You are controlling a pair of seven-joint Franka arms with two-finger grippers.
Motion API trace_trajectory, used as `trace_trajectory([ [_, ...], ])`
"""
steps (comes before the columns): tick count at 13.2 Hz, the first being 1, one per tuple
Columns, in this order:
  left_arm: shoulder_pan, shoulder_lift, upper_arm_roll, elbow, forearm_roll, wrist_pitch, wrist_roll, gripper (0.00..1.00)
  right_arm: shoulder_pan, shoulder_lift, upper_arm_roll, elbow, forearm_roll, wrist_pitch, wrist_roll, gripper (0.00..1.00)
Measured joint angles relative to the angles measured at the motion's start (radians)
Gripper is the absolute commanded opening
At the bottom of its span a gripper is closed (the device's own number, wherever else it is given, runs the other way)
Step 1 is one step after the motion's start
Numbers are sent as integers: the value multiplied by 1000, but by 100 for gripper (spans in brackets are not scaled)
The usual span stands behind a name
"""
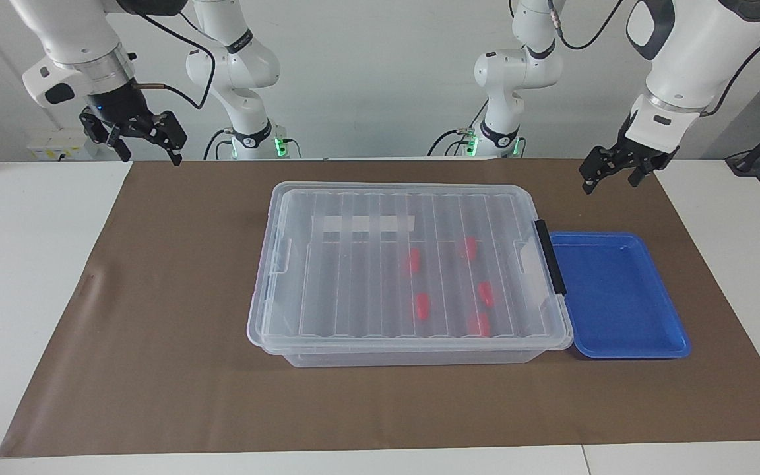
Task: Place red block in blue tray from box
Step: 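Grasp the clear lid edge with the right gripper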
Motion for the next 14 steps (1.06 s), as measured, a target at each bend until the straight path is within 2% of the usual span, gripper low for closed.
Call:
trace_trajectory([
  [8, 0, 0, -1, -2, 0, 3, -4, 100, 16, 1, 1, -7, 1, 18, 0, 100],
  [11, 0, -1, -1, -3, 0, 4, -5, 100, 63, 23, 2, -26, 4, 104, 4, 100],
  [14, 0, -1, -1, -5, 0, 4, -5, 100, 134, 55, 4, -113, 7, 282, 26, 100],
])
